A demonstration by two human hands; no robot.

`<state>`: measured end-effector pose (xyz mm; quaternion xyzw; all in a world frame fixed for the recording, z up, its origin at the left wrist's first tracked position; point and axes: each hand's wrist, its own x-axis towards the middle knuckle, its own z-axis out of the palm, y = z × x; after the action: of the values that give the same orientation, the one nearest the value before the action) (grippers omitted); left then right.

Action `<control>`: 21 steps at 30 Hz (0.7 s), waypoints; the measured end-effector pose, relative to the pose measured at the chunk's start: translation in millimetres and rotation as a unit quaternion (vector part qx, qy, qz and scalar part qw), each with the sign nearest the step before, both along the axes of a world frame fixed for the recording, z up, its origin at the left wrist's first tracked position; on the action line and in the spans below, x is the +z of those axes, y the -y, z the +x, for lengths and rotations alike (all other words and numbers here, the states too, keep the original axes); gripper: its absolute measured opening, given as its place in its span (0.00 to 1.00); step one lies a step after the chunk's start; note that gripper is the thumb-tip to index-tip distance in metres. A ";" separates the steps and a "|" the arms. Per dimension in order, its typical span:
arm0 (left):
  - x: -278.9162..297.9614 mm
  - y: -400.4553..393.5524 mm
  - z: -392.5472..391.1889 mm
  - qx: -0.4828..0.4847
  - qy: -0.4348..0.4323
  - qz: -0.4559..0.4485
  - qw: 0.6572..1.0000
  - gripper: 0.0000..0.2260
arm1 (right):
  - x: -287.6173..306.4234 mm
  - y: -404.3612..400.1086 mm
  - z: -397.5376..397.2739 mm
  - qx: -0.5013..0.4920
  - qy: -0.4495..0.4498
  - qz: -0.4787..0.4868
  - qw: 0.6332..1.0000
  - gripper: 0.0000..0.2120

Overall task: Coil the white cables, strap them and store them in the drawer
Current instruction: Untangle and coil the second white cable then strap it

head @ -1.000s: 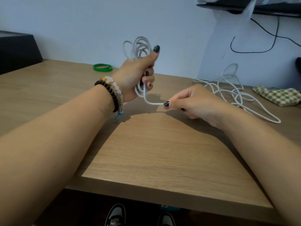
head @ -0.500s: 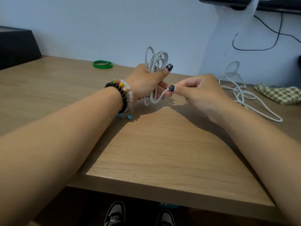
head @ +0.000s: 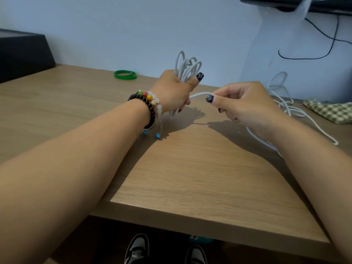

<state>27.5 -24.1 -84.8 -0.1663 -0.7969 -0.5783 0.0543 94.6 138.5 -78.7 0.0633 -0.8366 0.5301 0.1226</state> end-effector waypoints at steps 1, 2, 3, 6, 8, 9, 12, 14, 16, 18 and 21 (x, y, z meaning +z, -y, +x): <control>-0.3 2.4 -1.6 -0.001 0.004 0.009 1.000 0.16 | 1.7 -2.5 0.1 -0.008 -0.008 -0.001 1.000 0.04; -0.9 3.4 -1.8 -0.011 0.011 0.011 1.000 0.17 | 3.2 -4.5 0.7 -0.014 -0.018 0.000 1.000 0.05; -2.2 3.5 -1.2 -0.029 0.021 0.003 0.999 0.19 | 4.2 -5.8 1.2 -0.021 -0.031 0.007 0.999 0.06; -5.6 0.2 4.7 -0.103 0.047 -0.044 0.993 0.23 | 4.5 -7.1 0.8 -0.049 -0.089 0.021 0.995 0.07; -5.7 -0.3 7.5 -0.158 0.066 -0.051 0.984 0.26 | 3.8 -7.3 -1.6 -0.066 -0.117 0.019 0.991 0.08; -5.0 -0.2 8.8 -0.180 0.073 -0.050 0.980 0.27 | 3.4 -7.6 -2.5 -0.070 -0.124 0.015 0.990 0.08; -3.0 1.0 9.8 -0.220 0.069 -0.073 0.970 0.21 | 2.8 -8.7 -3.8 -0.065 -0.136 -0.010 0.989 0.07; -2.5 2.1 9.2 -0.228 0.047 -0.106 0.967 0.16 | 2.8 -7.9 -3.6 -0.056 -0.144 -0.028 0.988 0.06; -2.9 2.9 8.9 -0.233 0.024 -0.138 0.962 0.14 | 2.9 -6.5 -3.0 -0.049 -0.150 -0.055 0.986 0.04; -3.6 2.5 10.1 -0.234 0.009 -0.158 0.959 0.12 | 2.9 -5.7 -2.8 -0.041 -0.149 -0.075 0.985 0.04; -5.2 0.7 10.8 -0.222 0.019 -0.140 0.965 0.10 | 1.4 -5.6 -3.5 -0.031 -0.140 -0.078 0.987 0.04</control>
<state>38.2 -24.8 -90.0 -0.3337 -0.8139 -0.4619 -0.1139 91.1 144.1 -77.3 0.1012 -0.7689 0.5755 0.2595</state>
